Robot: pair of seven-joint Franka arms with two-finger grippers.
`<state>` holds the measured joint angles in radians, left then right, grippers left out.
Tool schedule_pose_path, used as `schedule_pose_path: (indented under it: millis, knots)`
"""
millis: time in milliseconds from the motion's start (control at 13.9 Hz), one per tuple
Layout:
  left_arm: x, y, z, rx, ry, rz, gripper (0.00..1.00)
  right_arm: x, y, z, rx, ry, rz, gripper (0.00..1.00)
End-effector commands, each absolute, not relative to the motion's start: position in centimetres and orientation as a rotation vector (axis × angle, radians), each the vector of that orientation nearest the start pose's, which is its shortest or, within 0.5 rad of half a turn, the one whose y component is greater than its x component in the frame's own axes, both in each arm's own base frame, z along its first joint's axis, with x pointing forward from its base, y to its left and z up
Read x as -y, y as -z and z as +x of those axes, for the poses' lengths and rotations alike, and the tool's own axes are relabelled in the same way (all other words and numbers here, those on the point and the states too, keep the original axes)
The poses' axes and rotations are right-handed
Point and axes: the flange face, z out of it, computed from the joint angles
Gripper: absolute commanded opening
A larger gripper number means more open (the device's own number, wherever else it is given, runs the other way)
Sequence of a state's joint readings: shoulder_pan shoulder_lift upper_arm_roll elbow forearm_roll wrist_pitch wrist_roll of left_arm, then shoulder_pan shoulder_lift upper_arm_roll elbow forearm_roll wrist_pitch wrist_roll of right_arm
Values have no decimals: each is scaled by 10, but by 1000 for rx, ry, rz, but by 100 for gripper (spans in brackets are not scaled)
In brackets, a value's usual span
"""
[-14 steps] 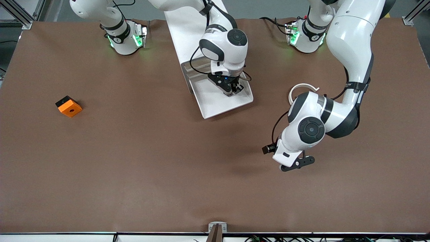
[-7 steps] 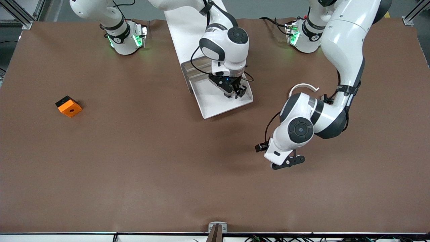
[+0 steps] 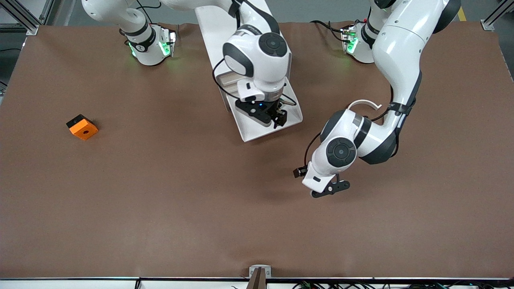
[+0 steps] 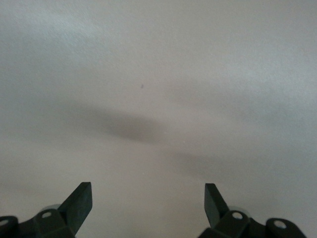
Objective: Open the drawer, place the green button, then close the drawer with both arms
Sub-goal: 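Lower the button into the drawer and open the right gripper, then withdraw the right gripper while the left gripper reaches the drawer front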
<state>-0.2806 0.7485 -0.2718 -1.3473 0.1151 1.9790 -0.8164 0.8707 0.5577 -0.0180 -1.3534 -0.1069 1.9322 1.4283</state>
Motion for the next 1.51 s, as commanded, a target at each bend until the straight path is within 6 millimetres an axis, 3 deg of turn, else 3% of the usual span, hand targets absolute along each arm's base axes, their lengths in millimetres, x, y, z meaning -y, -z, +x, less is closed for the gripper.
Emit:
schedule_pose_path:
  millis: [0, 216, 503, 718, 934, 1078, 1149, 1437]
  knots:
    - [354, -283, 634, 469, -200, -3124, 100, -482, -446, 504, -652, 137, -3140, 100]
    - [379, -276, 618, 503, -222, -3109, 100, -402, -480, 545, -464, -27, -3164, 100]
    - [410, -258, 588, 481, -268, -3079, 100, -285, -508, 587, -185, -159, -3217, 100]
    - [434, -249, 567, 493, -326, -3078, 100, -164, -527, 612, 76, -286, -3198, 100]
    - [458, -237, 546, 501, -386, -3070, 100, -45, -548, 616, 266, -335, -3134, 100]
    - [477, -228, 526, 481, -407, -3053, 100, 3, -551, 609, 235, -401, -3111, 100]
    - [483, -221, 518, 479, -423, -3037, 100, 16, -555, 605, 189, -407, -3109, 100]
    - [506, -213, 489, 521, -562, -3024, 100, 40, -580, 585, 123, -427, -3126, 100]
